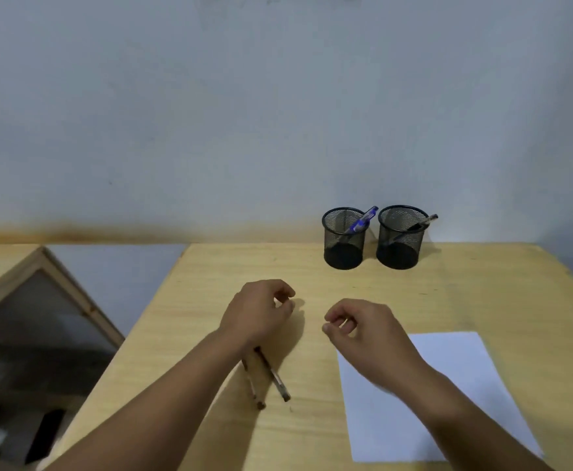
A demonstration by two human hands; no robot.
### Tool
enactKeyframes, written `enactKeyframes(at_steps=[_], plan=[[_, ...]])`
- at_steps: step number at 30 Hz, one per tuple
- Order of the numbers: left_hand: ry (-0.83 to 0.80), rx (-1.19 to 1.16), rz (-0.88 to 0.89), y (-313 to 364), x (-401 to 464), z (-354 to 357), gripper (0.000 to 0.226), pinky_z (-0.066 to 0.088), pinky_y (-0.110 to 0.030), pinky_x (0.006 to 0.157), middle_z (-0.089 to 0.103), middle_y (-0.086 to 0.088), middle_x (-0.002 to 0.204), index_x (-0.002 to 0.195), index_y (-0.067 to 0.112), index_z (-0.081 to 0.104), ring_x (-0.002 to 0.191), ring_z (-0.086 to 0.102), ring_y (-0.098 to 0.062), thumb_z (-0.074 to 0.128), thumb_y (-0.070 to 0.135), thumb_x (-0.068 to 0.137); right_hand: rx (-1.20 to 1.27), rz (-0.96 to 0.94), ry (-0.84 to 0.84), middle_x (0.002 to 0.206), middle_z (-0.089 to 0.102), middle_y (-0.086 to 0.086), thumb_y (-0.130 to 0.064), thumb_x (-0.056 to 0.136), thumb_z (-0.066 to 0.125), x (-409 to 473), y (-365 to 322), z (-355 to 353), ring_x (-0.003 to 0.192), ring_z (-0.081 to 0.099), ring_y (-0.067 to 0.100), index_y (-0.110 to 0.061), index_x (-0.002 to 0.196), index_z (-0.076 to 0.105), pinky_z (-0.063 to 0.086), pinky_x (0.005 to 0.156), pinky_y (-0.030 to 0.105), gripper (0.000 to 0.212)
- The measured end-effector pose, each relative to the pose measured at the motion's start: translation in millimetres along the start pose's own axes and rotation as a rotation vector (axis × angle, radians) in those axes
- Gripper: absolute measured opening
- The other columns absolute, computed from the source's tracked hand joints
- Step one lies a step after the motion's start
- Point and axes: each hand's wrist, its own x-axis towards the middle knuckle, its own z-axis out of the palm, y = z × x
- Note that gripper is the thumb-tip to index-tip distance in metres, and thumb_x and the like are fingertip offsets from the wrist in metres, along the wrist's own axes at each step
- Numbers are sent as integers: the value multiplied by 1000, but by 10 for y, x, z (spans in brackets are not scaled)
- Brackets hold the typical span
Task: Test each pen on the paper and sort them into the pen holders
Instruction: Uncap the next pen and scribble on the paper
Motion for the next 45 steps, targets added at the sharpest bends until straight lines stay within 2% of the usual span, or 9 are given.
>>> enactKeyframes(at_steps=[4, 10, 13, 17, 22, 28, 31, 39, 45], plan=[[-146, 230, 77, -261, -100, -271, 33, 49, -38, 93, 66, 8, 123, 117, 32, 67, 116, 56, -16, 57, 23, 87, -36, -35, -188, 91, 64, -16, -50, 83, 67, -110, -230, 381, 84, 61, 1, -31, 102, 69, 54, 74, 22, 27], [-226, 368, 119, -471, -137, -342, 37, 47, -39, 94, 66, 11, 125, 117, 36, 68, 119, 52, -19, 54, 24, 85, -171, -75, -267, 96, 66, -10, -50, 80, 66, -224, -498, 740, 88, 62, 10, -28, 98, 66, 55, 75, 33, 28], [-236, 317, 111, -578, -120, -343, 27, 49, -38, 94, 67, 14, 122, 110, 36, 72, 116, 55, -17, 55, 31, 89, -157, -9, -250, 90, 70, -9, -31, 84, 62, -228, -519, 796, 81, 67, 12, -27, 97, 66, 58, 73, 36, 15], [-254, 230, 121, -671, -110, -362, 20, 51, -39, 92, 68, 13, 119, 107, 33, 73, 109, 61, -13, 62, 35, 90, -157, 34, -234, 98, 68, -4, -19, 82, 57, -265, -531, 774, 83, 67, 15, -29, 104, 66, 58, 71, 35, 26], [-281, 245, 177, -749, -137, -345, 25, 50, -38, 91, 68, 22, 112, 102, 41, 73, 111, 55, -10, 71, 24, 84, -130, 70, -211, 98, 68, -3, -20, 78, 59, -288, -504, 655, 89, 64, 13, -29, 107, 65, 58, 72, 32, 32], [-191, 304, 312, -618, -193, -354, 19, 44, -33, 89, 66, 22, 112, 107, 42, 69, 108, 46, -9, 67, 34, 90, -83, 52, -172, 78, 69, -11, -20, 75, 59, -329, -434, 367, 71, 64, 4, -29, 95, 69, 59, 63, 26, 24], [-160, 208, 370, -502, -246, -348, 16, 43, -30, 87, 68, 24, 105, 107, 41, 70, 102, 46, -6, 66, 36, 92, -72, 43, -155, 80, 68, -12, -23, 74, 58, -413, -371, 204, 69, 65, 7, -31, 95, 68, 57, 62, 27, 24], [-69, 36, 531, -145, -396, -88, 14, 46, -32, 82, 69, 28, 99, 102, 44, 70, 93, 49, -2, 63, 47, 91, -202, -93, -74, 90, 61, -20, -42, 83, 61, -575, -195, -118, 86, 56, 0, -37, 96, 61, 48, 71, 18, 14], [-59, -79, 513, 87, -555, 140, 14, 41, -25, 86, 66, 28, 94, 103, 42, 71, 95, 48, 0, 62, 45, 93, -173, -104, -46, 86, 67, -20, -36, 90, 60, -544, -118, -204, 84, 60, 1, -35, 94, 68, 51, 72, 21, 8]])
